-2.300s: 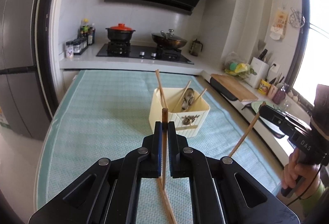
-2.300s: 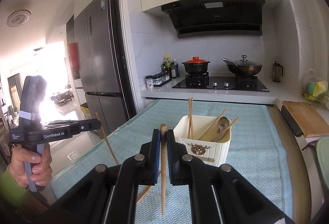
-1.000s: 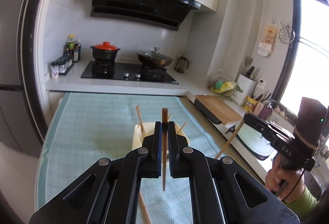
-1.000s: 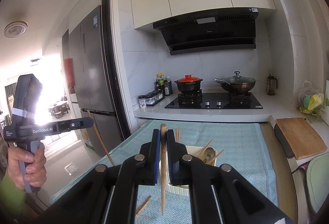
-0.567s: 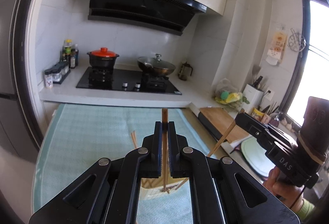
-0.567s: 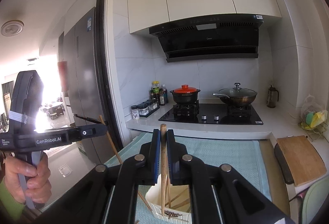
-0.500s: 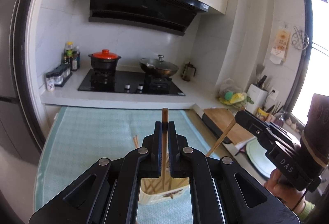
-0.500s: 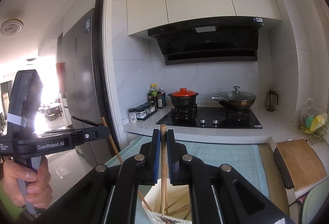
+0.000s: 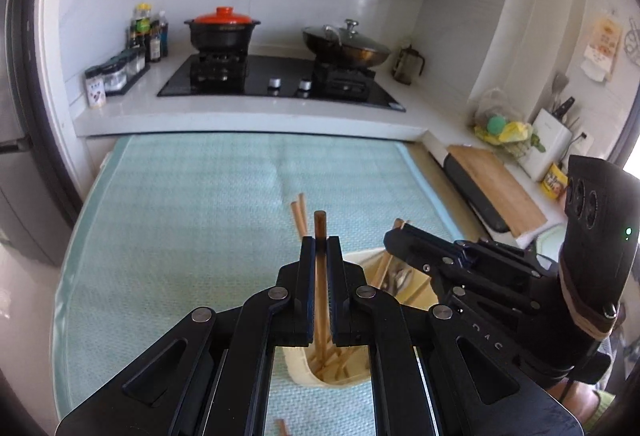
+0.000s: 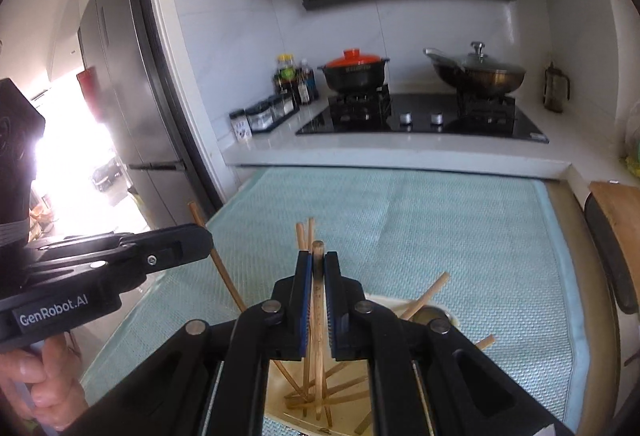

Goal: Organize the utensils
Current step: 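Open both grippers to drop the chopsticks into the caddy, then move both open grippers back toward the last two chopsticks on the towel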

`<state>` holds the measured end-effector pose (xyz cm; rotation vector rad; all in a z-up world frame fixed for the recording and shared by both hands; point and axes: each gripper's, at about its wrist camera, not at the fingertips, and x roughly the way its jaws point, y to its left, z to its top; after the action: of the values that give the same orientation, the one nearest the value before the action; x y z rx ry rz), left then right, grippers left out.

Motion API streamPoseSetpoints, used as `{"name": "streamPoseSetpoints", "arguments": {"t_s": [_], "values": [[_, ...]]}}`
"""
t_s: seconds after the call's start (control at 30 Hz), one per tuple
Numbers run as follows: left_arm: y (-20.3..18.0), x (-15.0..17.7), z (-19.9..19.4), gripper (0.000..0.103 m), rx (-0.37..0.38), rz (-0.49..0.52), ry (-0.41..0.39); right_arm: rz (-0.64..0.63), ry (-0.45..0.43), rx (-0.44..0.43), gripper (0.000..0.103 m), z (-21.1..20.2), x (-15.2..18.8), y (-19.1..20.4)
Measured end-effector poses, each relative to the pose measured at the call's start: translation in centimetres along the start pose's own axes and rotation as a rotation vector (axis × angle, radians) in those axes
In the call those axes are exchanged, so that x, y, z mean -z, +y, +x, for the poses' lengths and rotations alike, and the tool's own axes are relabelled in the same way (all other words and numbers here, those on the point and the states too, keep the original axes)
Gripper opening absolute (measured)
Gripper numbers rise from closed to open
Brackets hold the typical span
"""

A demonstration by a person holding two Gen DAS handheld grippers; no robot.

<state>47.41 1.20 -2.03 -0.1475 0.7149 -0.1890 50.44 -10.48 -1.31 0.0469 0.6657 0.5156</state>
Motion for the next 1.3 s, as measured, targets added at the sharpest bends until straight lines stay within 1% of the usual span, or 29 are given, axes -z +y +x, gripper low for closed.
{"name": "streamPoseSetpoints", "arguments": {"t_s": [0.03, 0.07, 0.1, 0.13, 0.17, 0.2, 0.23, 0.27, 0.3, 0.33, 0.4, 0.5, 0.53, 0.6, 0.7, 0.8, 0.87, 0.97, 1.03, 1.1, 1.17, 1.3], "values": [[0.2, 0.1, 0.5, 0.004, -0.017, -0.005, 0.012, 0.011, 0.025, 0.0, 0.007, 0.8, 0.0, -0.2], [0.3, 0.2, 0.7, 0.008, -0.023, -0.009, 0.018, 0.02, 0.037, 0.009, 0.007, 1.3, -0.1, -0.4], [0.5, 0.2, 0.5, 0.018, -0.016, -0.011, 0.019, 0.024, 0.04, 0.023, 0.009, 1.5, -0.3, -0.4], [0.7, 0.4, 0.0, 0.025, -0.009, -0.011, 0.01, 0.026, 0.032, 0.03, 0.013, 1.2, -0.6, -0.4], [0.8, 0.4, -0.7, 0.039, -0.014, -0.005, -0.008, 0.027, 0.016, 0.029, 0.019, 0.7, -0.9, -0.3], [0.9, 0.6, -1.7, 0.052, -0.026, 0.007, -0.027, 0.028, -0.006, 0.022, 0.036, -0.3, -1.1, -0.1], [0.9, 0.8, -2.9, 0.056, -0.036, 0.022, -0.045, 0.023, -0.034, 0.02, 0.053, -1.3, -1.3, 0.2], [1.1, 1.1, -3.9, 0.06, -0.04, 0.038, -0.057, 0.008, -0.066, 0.028, 0.056, -2.6, -1.5, 0.6], [1.2, 1.4, -4.9, 0.064, -0.041, 0.056, -0.063, -0.015, -0.091, 0.039, 0.056, -3.7, -1.6, 1.2], [1.3, 2.0, -6.1, 0.066, -0.044, 0.077, -0.064, -0.04, -0.103, 0.043, 0.056, -4.9, -1.4, 1.7], [1.6, 3.3, -8.1, 0.076, -0.063, 0.131, -0.056, -0.076, -0.108, 0.038, 0.056, -7.0, -0.8, 2.5], [2.3, 6.3, -11.3, 0.079, -0.126, 0.216, -0.035, -0.115, -0.095, 0.035, 0.063, -10.0, 1.5, 3.6], [2.6, 7.5, -12.5, 0.079, -0.143, 0.235, -0.03, -0.125, -0.088, 0.035, 0.063, -11.0, 2.6, 3.9], [3.2, 9.6, -14.4, 0.086, -0.162, 0.258, -0.024, -0.149, -0.076, 0.039, 0.063, -12.8, 5.2, 4.8], [3.4, 13.1, -16.9, 0.092, -0.172, 0.256, -0.025, -0.186, -0.075, 0.044, 0.063, -15.2, 9.7, 6.2], [2.9, 16.5, -18.2, 0.093, -0.151, 0.218, -0.019, -0.211, -0.084, 0.076, 0.063, -17.1, 14.5, 7.5], [2.4, 18.7, -18.6, 0.093, -0.147, 0.19, -0.026, -0.195, -0.083, 0.085, 0.063, -17.8, 17.5, 7.7], [1.5, 21.5, -18.4, 0.094, -0.137, 0.137, -0.034, -0.113, -0.064, 0.108, 0.063, -18.1, 21.7, 7.1], [1.2, 22.8, -17.8, 0.094, -0.104, 0.088, -0.031, -0.062, -0.04, 0.128, 0.063, -17.9, 24.3, 6.3], [1.5, 23.8, -16.9, 0.094, -0.065, 0.031, -0.018, -0.033, 0.006, 0.155, 0.063, -17.2, 26.3, 5.6], [2.0, 24.3, -16.1, 0.094, -0.056, -0.027, 0.001, -0.01, 0.048, 0.162, 0.063, -17.0, 27.8, 5.0], [3.3, 25.2, -14.9, 0.094, -0.044, -0.106, 0.021, 0.012, 0.058, 0.183, 0.063, -17.5, 28.9, 4.7]]}}
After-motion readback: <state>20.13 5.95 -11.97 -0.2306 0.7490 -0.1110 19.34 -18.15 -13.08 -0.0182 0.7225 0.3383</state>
